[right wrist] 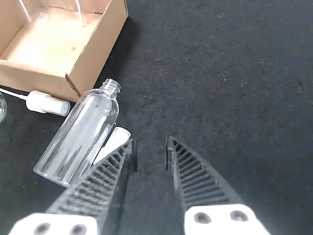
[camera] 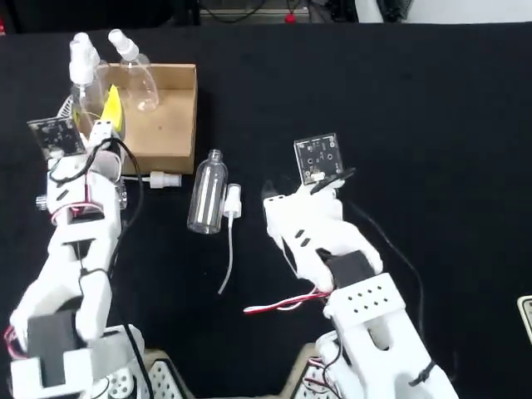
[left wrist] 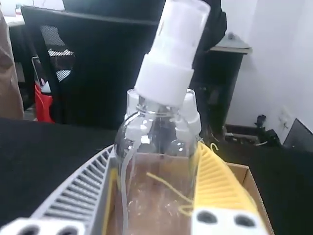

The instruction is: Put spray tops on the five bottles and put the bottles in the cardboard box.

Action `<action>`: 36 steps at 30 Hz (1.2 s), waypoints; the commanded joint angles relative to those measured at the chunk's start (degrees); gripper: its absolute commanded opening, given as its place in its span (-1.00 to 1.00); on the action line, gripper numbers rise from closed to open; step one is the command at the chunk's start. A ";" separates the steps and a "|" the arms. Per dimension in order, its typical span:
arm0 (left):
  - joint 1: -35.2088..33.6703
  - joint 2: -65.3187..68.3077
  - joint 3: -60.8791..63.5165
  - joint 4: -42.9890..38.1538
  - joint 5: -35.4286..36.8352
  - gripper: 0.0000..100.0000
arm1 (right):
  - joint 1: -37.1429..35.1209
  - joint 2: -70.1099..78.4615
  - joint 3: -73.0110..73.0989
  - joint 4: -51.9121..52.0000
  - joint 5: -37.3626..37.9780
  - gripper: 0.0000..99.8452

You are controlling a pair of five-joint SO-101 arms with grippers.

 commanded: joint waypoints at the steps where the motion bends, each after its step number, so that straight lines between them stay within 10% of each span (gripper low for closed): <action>1: -0.57 3.43 -4.62 -8.18 0.26 -0.73 | 0.97 -0.92 -0.31 -1.49 0.00 -0.80; 15: 0.13 22.07 -6.11 -32.26 0.18 -0.74 | 0.97 -1.01 -0.31 -1.49 -0.09 -0.80; 36: 1.36 30.51 -16.40 -32.00 0.35 -0.74 | 0.88 -1.10 -0.31 -1.32 -0.09 -0.80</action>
